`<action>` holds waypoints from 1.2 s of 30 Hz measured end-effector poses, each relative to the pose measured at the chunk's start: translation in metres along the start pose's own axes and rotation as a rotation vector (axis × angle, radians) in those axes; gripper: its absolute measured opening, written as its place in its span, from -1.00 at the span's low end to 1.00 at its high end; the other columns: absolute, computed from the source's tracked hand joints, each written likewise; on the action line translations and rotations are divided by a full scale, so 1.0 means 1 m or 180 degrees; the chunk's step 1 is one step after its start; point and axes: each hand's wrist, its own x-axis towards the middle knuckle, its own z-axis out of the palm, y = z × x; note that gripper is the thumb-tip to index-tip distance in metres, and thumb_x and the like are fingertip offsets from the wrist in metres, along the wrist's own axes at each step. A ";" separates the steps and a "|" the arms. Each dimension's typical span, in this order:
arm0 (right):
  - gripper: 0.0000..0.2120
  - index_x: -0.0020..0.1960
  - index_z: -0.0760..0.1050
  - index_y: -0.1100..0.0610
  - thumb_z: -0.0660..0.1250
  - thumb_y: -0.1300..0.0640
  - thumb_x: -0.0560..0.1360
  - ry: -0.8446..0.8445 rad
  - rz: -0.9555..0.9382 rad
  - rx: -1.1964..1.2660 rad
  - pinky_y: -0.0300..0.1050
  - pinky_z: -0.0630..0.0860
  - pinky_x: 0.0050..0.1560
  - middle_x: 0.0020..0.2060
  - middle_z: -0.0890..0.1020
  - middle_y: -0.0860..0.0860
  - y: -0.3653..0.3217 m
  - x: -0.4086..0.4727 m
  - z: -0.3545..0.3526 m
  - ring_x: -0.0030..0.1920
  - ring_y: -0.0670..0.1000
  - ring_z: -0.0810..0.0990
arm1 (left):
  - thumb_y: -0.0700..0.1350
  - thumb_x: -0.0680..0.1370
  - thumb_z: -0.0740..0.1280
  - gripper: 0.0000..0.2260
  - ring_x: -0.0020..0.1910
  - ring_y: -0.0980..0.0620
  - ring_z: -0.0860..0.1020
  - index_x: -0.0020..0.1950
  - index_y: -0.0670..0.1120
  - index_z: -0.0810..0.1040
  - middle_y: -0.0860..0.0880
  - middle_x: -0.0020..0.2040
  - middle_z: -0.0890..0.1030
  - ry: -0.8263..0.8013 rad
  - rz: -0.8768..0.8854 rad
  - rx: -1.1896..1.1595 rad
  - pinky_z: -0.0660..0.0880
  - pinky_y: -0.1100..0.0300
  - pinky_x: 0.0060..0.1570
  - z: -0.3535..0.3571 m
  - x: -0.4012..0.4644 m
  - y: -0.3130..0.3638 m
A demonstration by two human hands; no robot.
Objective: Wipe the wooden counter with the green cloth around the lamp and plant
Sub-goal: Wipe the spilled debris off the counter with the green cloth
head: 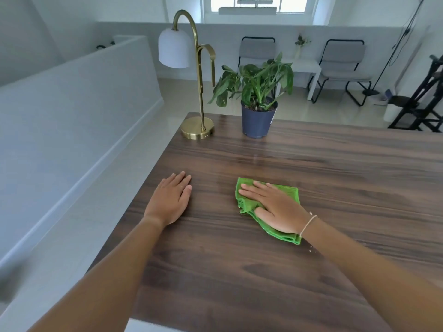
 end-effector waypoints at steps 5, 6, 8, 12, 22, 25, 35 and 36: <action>-0.34 0.53 0.00 -0.08 -0.20 -0.23 0.45 0.0099 0.0918 -0.0224 -0.07 -0.19 0.49 0.54 0.02 -0.13 0.039 -0.001 -0.012 0.55 -0.04 -0.08 | 0.04 0.63 -0.02 -0.57 0.54 0.02 0.06 0.49 -0.02 0.19 0.02 0.54 0.14 0.0027 0.0001 0.0097 -0.07 0.10 0.50 0.001 -0.001 0.001; -0.42 0.53 -0.01 -0.07 -0.14 -0.20 0.54 0.0095 0.1103 -0.0256 -0.04 -0.17 0.50 0.55 0.01 -0.13 0.040 0.009 -0.012 0.55 -0.02 -0.08 | 0.03 0.63 -0.02 -0.57 0.54 0.02 0.06 0.49 -0.02 0.19 0.02 0.54 0.15 0.0046 0.0003 0.0090 -0.07 0.10 0.50 0.002 -0.001 0.000; -0.45 0.54 -0.03 -0.04 -0.08 -0.17 0.60 0.0111 0.1400 -0.0245 0.01 -0.16 0.52 0.55 0.00 -0.12 0.032 0.033 -0.010 0.55 0.02 -0.09 | 0.02 0.63 -0.02 -0.58 0.53 0.02 0.07 0.48 -0.02 0.21 0.02 0.54 0.17 0.0075 0.0002 0.0041 -0.07 0.10 0.50 0.002 0.000 -0.002; -0.37 0.55 -0.03 -0.01 -0.14 -0.27 0.56 0.0115 0.1315 -0.0212 0.07 -0.16 0.52 0.56 -0.01 -0.08 -0.008 0.078 0.001 0.55 0.07 -0.10 | 0.01 0.63 -0.04 -0.59 0.53 0.04 0.08 0.47 -0.02 0.24 0.03 0.53 0.19 0.0110 -0.0002 -0.0129 -0.07 0.11 0.50 0.003 0.001 -0.003; -0.29 0.54 -0.10 -0.05 -0.24 -0.34 0.47 -0.0093 0.0245 -0.0451 -0.01 -0.23 0.51 0.55 -0.06 -0.13 -0.055 0.011 0.016 0.55 0.00 -0.15 | 0.00 0.64 -0.04 -0.58 0.54 -0.01 0.06 0.47 -0.06 0.24 0.00 0.53 0.17 -0.0015 0.0006 -0.0264 -0.11 0.08 0.50 0.000 -0.005 -0.001; -0.26 0.54 -0.09 -0.08 -0.31 -0.32 0.41 -0.0070 0.0476 -0.0382 -0.01 -0.21 0.51 0.54 -0.05 -0.17 -0.025 -0.022 0.006 0.55 -0.02 -0.13 | -0.01 0.64 -0.03 -0.58 0.54 -0.04 0.06 0.47 -0.08 0.24 -0.03 0.54 0.16 -0.0032 0.0020 -0.0261 -0.11 0.04 0.49 -0.001 -0.008 0.012; -0.43 0.54 -0.09 -0.10 -0.15 -0.23 0.57 0.0095 0.1503 -0.0265 0.12 -0.22 0.51 0.54 -0.05 -0.17 0.004 -0.061 -0.001 0.55 0.03 -0.14 | -0.02 0.63 0.02 -0.58 0.54 -0.05 0.05 0.48 -0.09 0.23 -0.03 0.54 0.14 -0.0116 0.0492 -0.0330 -0.11 0.06 0.49 0.024 -0.010 0.096; -0.39 0.54 -0.09 -0.11 -0.21 -0.27 0.52 0.0093 0.1325 -0.0287 0.10 -0.23 0.51 0.54 -0.05 -0.18 -0.001 -0.070 0.002 0.55 0.02 -0.14 | -0.02 0.63 0.02 -0.58 0.54 -0.05 0.05 0.48 -0.09 0.22 -0.03 0.55 0.13 -0.0153 0.0529 -0.0289 -0.11 0.06 0.49 0.028 -0.010 0.103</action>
